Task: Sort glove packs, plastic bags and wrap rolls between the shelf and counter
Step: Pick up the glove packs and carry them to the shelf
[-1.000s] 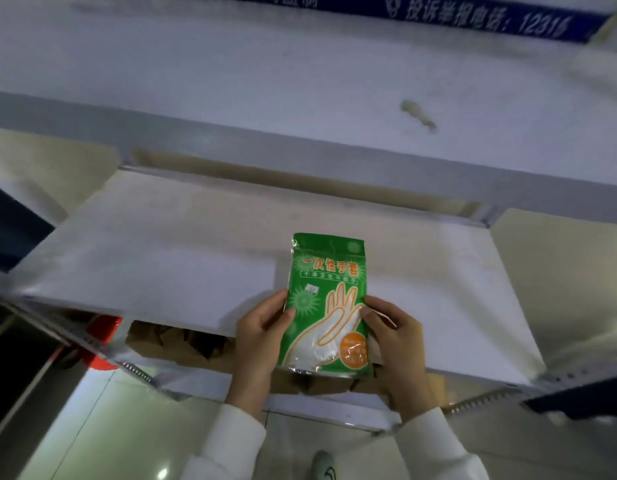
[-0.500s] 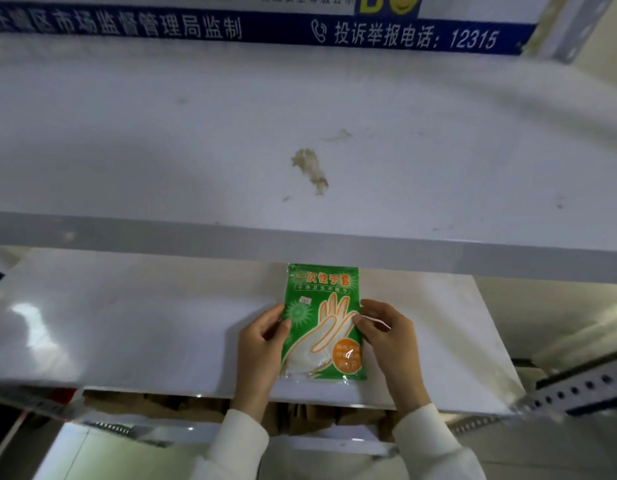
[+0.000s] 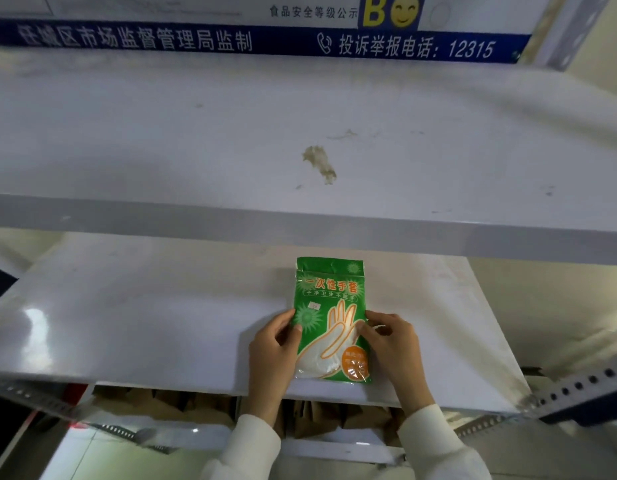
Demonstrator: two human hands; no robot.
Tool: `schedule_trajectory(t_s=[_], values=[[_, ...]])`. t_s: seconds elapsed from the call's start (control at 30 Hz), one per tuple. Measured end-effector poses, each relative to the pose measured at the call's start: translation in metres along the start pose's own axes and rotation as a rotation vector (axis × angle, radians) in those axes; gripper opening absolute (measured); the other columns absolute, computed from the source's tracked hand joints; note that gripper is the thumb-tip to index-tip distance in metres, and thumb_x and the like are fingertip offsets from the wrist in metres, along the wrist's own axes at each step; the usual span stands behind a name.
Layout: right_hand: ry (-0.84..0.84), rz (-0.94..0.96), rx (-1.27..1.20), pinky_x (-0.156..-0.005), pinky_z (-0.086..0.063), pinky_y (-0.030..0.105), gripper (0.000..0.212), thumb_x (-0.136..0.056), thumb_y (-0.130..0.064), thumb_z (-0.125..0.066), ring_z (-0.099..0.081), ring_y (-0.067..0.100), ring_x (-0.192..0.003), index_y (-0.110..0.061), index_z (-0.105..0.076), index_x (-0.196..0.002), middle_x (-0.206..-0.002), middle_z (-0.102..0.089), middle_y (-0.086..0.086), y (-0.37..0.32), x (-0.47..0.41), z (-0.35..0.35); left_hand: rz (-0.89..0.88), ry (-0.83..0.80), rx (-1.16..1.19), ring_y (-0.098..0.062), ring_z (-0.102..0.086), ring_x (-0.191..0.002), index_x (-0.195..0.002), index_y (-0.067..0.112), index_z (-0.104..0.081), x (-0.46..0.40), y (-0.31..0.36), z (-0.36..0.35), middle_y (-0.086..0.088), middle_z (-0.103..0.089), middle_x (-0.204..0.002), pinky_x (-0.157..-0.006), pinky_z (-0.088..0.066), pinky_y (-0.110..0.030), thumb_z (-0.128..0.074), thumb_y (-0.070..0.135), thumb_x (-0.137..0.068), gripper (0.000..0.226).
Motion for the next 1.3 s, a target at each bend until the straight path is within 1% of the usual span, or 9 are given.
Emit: schedule_trajectory(t_s=[0.07,0.17,0.27,0.43,0.6,0.73,0.93,1.1,1.3], values=[[0.014,-0.013,-0.004,-0.062,-0.051,0.010,0.034,-0.096,-0.021,-0.074,-0.069,0.006,-0.087,-0.010,-0.073,-0.128,-0.111,-0.073,0.002,-0.001,0.005,0.000,-0.007,-0.023,0.012,-0.007,-0.068,-0.114,-0.134,0.016,-0.068,0.002,0.000,0.001,0.005,-0.073,-0.125,-0.099,-0.057,-0.030,-0.067,0.013,-0.098,0.036],[0.064,-0.008,-0.019,-0.069,-0.056,0.017,0.033,-0.097,-0.020,-0.073,-0.072,0.013,-0.089,-0.010,-0.073,-0.129,-0.114,-0.076,0.006,-0.008,0.014,-0.001,-0.015,-0.028,0.018,-0.009,-0.069,-0.113,-0.135,0.014,-0.067,0.004,0.004,0.007,0.005,-0.073,-0.123,-0.087,-0.053,-0.008,-0.069,0.011,-0.097,0.039],[0.089,0.006,-0.034,-0.076,-0.061,0.028,0.035,-0.097,-0.020,-0.073,-0.074,0.016,-0.091,-0.011,-0.073,-0.130,-0.113,-0.077,0.007,-0.022,0.021,-0.010,-0.033,0.009,0.038,0.002,-0.066,-0.105,-0.131,0.018,-0.068,0.004,0.007,0.020,0.012,-0.072,-0.115,-0.079,-0.049,-0.001,-0.071,0.010,-0.095,0.037],[0.034,0.005,-0.084,-0.065,-0.053,0.007,0.033,-0.095,-0.018,-0.075,-0.072,0.001,-0.089,-0.017,-0.074,-0.129,-0.106,-0.078,-0.004,-0.045,0.029,-0.045,-0.023,0.064,0.033,0.014,-0.061,-0.097,-0.120,0.025,-0.069,-0.007,0.004,0.063,0.013,-0.070,-0.111,-0.073,-0.046,0.002,-0.072,0.010,-0.093,0.030],[-0.076,0.064,0.011,-0.072,-0.049,0.006,0.025,-0.097,-0.018,-0.072,-0.065,-0.007,-0.087,-0.020,-0.077,-0.122,-0.115,-0.078,-0.003,-0.066,0.032,-0.085,-0.004,0.092,-0.022,-0.006,-0.066,-0.102,-0.114,0.025,-0.070,-0.021,-0.002,0.100,0.005,-0.073,-0.112,-0.075,-0.049,-0.013,-0.072,0.012,-0.092,0.026],[-0.125,0.106,0.121,-0.063,-0.048,0.003,0.025,-0.099,-0.019,-0.069,-0.058,-0.014,-0.080,-0.020,-0.076,-0.123,-0.114,-0.077,-0.005,-0.073,0.031,-0.106,0.012,0.098,-0.073,-0.010,-0.066,-0.101,-0.110,0.025,-0.069,-0.031,-0.008,0.115,0.005,-0.072,-0.110,-0.071,-0.048,-0.014,-0.072,0.012,-0.092,0.023],[-0.156,0.129,0.235,-0.057,-0.046,0.000,0.019,-0.102,-0.022,-0.065,-0.060,-0.011,-0.068,-0.020,-0.076,-0.117,-0.094,-0.070,-0.015,-0.078,0.028,-0.116,0.020,0.087,-0.192,-0.018,-0.066,-0.102,-0.107,0.028,-0.067,-0.040,-0.013,0.112,0.005,-0.070,-0.105,-0.075,-0.058,-0.032,-0.068,0.016,-0.093,0.019],[-0.114,0.122,0.171,-0.062,-0.050,0.002,0.018,-0.101,-0.019,-0.066,-0.065,-0.008,-0.075,-0.017,-0.077,-0.115,-0.088,-0.068,-0.018,-0.080,0.029,-0.106,0.021,0.056,-0.221,-0.022,-0.063,-0.107,-0.110,0.027,-0.067,-0.042,-0.014,0.107,0.001,-0.069,-0.109,-0.086,-0.060,-0.049,-0.070,0.020,-0.093,0.020],[-0.011,0.093,-0.012,-0.070,-0.062,0.025,0.015,-0.100,-0.013,-0.067,-0.073,0.003,-0.075,-0.023,-0.078,-0.100,-0.089,-0.077,-0.013,-0.078,0.038,-0.078,-0.096,0.036,-0.336,-0.028,-0.053,-0.130,-0.115,0.018,-0.069,-0.035,-0.006,0.110,-0.007,-0.064,-0.132,-0.103,-0.051,-0.044,-0.071,0.016,-0.093,0.022]])
Point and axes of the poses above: each hand's wrist, its own x-axis away from the middle knuckle, its own z-axis out of the back of the hand, y = z × x, the point moved 7 cm from there along -x, towards the middle knuckle
